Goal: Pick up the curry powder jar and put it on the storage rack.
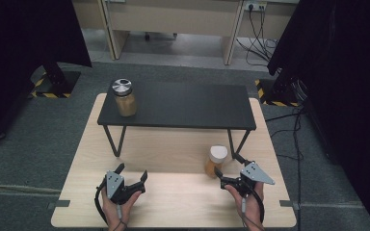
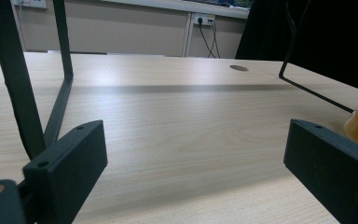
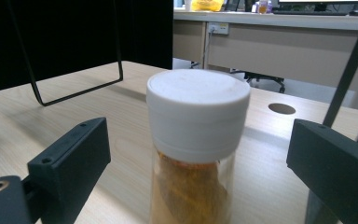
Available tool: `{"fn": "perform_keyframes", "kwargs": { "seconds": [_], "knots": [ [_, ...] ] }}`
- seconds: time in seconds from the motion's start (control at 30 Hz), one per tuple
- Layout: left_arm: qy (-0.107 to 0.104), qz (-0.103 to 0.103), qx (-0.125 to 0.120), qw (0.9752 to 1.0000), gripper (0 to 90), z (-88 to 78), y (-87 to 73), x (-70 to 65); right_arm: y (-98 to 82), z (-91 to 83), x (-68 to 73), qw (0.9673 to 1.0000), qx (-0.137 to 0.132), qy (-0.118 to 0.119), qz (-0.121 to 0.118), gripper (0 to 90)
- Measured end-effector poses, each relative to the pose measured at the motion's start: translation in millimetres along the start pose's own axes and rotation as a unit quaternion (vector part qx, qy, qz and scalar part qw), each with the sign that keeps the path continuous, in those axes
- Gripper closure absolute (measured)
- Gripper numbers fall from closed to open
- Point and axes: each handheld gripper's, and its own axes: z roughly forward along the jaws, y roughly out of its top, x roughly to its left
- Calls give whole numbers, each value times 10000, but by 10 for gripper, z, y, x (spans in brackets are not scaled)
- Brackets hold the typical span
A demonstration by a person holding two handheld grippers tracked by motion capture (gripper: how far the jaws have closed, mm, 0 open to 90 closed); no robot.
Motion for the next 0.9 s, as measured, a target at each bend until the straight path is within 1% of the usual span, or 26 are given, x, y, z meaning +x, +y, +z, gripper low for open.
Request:
{"fn": "perform_keyframes", "kwargs": {
  "seconds": [0.07, 0.13, 0.4, 0.7, 0.73, 0.77, 0.8, 0.9],
  "knots": [
    [-20, -5, -6, 10000, 51, 2, -3, 1, 19, 45, -5, 10000, 4, 19, -18, 62],
    [-17, 39, -7, 10000, 51, 1, -4, -8, 28, 83, -7, 10000, -9, 34, -16, 63],
    [-25, 42, 5, 10000, 51, 4, 1, -6, 48, 211, -26, 9999, -29, 126, -54, 106],
    [-31, 40, -4, 10000, 51, 3, -2, -4, 45, 308, -71, 9998, -59, 185, -36, 204],
    [-31, 40, -4, 10000, 51, 3, -2, -4, 45, 308, -71, 9998, -59, 185, -36, 204],
    [-33, 39, -3, 10000, 51, 2, -2, -3, 43, 328, -83, 9998, -48, 209, -51, 233],
    [-33, 40, -5, 10000, 51, 1, -3, -2, 37, 335, -88, 9997, -55, 218, -43, 240],
    [-29, 47, -7, 10000, 51, 1, -3, -5, 16, 344, -86, 9998, -81, 191, -21, 274]
  ]
}}
